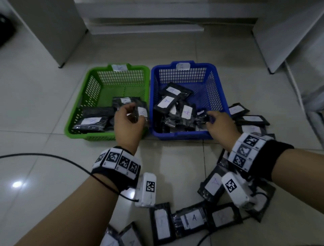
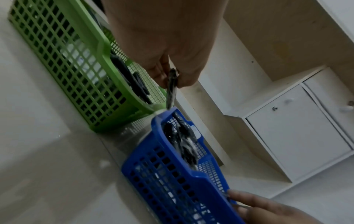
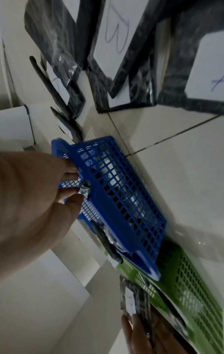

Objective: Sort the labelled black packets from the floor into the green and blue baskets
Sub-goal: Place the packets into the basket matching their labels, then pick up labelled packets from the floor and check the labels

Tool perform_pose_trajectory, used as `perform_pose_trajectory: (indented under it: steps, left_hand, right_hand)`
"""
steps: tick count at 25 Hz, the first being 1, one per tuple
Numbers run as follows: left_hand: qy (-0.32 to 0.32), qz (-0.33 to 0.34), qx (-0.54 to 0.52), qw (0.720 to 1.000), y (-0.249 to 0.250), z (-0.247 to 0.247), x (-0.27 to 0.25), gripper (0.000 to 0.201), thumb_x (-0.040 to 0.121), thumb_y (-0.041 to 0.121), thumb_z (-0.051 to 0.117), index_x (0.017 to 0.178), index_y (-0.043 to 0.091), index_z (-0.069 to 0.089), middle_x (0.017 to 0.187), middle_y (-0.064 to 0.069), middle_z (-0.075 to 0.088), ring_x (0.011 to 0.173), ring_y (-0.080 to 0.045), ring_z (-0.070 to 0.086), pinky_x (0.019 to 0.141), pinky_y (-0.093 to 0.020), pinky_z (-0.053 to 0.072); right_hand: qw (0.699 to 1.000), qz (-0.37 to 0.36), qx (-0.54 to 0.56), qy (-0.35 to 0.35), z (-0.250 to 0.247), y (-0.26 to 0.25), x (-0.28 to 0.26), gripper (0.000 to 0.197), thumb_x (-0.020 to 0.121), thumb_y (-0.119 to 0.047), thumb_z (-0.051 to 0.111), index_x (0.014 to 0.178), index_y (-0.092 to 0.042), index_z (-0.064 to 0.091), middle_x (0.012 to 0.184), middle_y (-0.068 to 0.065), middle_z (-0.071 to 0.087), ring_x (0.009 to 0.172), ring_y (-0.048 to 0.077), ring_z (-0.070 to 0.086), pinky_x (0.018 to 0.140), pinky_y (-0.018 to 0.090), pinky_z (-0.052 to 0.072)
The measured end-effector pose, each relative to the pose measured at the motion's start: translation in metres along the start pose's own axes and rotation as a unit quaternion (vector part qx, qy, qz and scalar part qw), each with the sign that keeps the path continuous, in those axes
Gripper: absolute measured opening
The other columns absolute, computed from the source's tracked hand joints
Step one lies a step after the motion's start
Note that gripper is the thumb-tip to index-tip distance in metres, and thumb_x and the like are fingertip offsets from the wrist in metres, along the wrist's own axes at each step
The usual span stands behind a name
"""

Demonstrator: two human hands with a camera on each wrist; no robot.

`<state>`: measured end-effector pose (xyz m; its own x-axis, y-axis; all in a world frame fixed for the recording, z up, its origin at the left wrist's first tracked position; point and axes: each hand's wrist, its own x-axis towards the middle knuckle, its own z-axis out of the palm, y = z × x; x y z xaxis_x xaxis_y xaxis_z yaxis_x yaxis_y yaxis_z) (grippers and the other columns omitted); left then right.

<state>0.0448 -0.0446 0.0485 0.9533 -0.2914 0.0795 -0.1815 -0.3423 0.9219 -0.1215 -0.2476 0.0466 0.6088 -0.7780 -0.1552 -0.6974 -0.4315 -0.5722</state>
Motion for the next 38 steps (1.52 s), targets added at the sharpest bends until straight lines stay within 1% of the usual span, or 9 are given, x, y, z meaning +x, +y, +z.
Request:
perform_pose_trajectory:
  steps: [5,11,13,15,18,21,26,31,38]
  left_hand:
    - [-0.014,0.033,0.147,0.989,-0.018,-0.022,0.015,0.041,0.085,0.021,0.063,0.126,0.019,0.057,0.123,-0.007,0.056,0.105,-0.022,0.061,0.095,-0.037,0.050]
    - [-0.072,0.085,0.227,0.967,-0.021,-0.027,0.011,0.036,0.090,0.017,0.054,0.124,0.015,0.062,0.140,-0.006,0.049,0.125,-0.021,0.048,0.103,-0.027,0.036]
    - [-0.052,0.117,0.199,0.972,-0.012,-0.021,-0.006,0.029,0.087,0.010,0.054,0.113,0.012,0.067,0.131,-0.009,0.051,0.113,-0.021,0.053,0.092,-0.017,0.036]
    - [-0.047,0.153,0.169,0.973,-0.005,-0.011,-0.029,0.023,0.082,0.006,0.056,0.101,0.011,0.069,0.114,-0.011,0.054,0.100,-0.024,0.055,0.086,-0.019,0.039]
    - [-0.121,0.176,0.133,0.968,0.000,0.013,-0.075,0.017,0.080,0.006,0.058,0.092,0.014,0.067,0.096,-0.006,0.055,0.087,-0.020,0.055,0.079,-0.024,0.042]
    - [-0.232,0.109,0.100,0.961,0.002,0.039,-0.123,0.017,0.083,0.009,0.059,0.092,0.022,0.065,0.092,0.003,0.059,0.078,-0.009,0.055,0.075,-0.021,0.045]
    - [-0.416,0.074,0.199,0.884,-0.012,0.078,-0.171,0.047,0.078,0.033,0.070,0.122,0.023,0.055,0.115,-0.001,0.052,0.103,-0.016,0.053,0.094,-0.032,0.046]
    - [-0.432,0.030,0.240,0.869,-0.011,0.094,-0.190,0.071,0.070,0.037,0.077,0.130,0.020,0.043,0.123,-0.005,0.049,0.113,-0.020,0.050,0.090,-0.025,0.039]
    - [-0.414,-0.014,0.252,0.874,-0.006,0.098,-0.183,0.024,0.079,0.034,0.068,0.096,0.020,0.061,0.096,-0.001,0.060,0.091,-0.019,0.058,0.069,-0.024,0.037]
  right_hand:
    - [0.994,-0.102,-0.038,0.021,-0.002,0.006,-0.036,0.028,0.087,-0.009,0.058,0.114,-0.012,0.068,0.114,0.014,0.056,0.113,0.030,0.050,0.097,0.030,0.039]
    - [0.987,-0.148,-0.038,-0.041,-0.009,0.015,-0.059,0.043,0.089,-0.001,0.055,0.132,-0.010,0.056,0.123,0.012,0.055,0.119,0.026,0.049,0.095,0.013,0.028]
    - [0.989,-0.132,-0.028,-0.067,-0.018,0.024,-0.072,0.047,0.090,0.001,0.052,0.136,-0.012,0.052,0.133,0.008,0.052,0.123,0.020,0.048,0.097,0.007,0.024]
    - [0.991,-0.114,-0.028,-0.062,-0.028,0.035,-0.088,0.046,0.089,0.003,0.052,0.133,-0.012,0.056,0.134,0.006,0.053,0.123,0.019,0.050,0.095,0.004,0.023]
    - [0.995,-0.083,-0.027,-0.044,-0.044,0.057,-0.115,0.041,0.085,0.001,0.058,0.124,-0.011,0.063,0.120,0.009,0.060,0.104,0.017,0.055,0.087,0.009,0.029]
    - [0.997,-0.032,-0.057,-0.042,-0.053,0.087,-0.136,0.042,0.081,-0.005,0.065,0.121,-0.015,0.062,0.112,0.006,0.057,0.100,0.017,0.052,0.084,0.014,0.033]
    - [0.991,0.029,-0.116,-0.055,-0.047,0.142,-0.127,0.063,0.073,-0.017,0.074,0.132,-0.015,0.051,0.124,0.019,0.050,0.116,0.038,0.047,0.099,0.038,0.038]
    - [0.993,-0.014,-0.114,-0.038,-0.043,0.149,-0.093,0.073,0.071,-0.049,0.071,0.134,-0.022,0.047,0.129,0.010,0.055,0.119,0.033,0.046,0.101,0.040,0.039]
    - [0.972,-0.030,-0.216,-0.094,-0.009,0.131,-0.079,0.096,0.066,-0.051,0.071,0.147,-0.025,0.026,0.133,0.014,0.045,0.123,0.034,0.038,0.105,0.042,0.035]
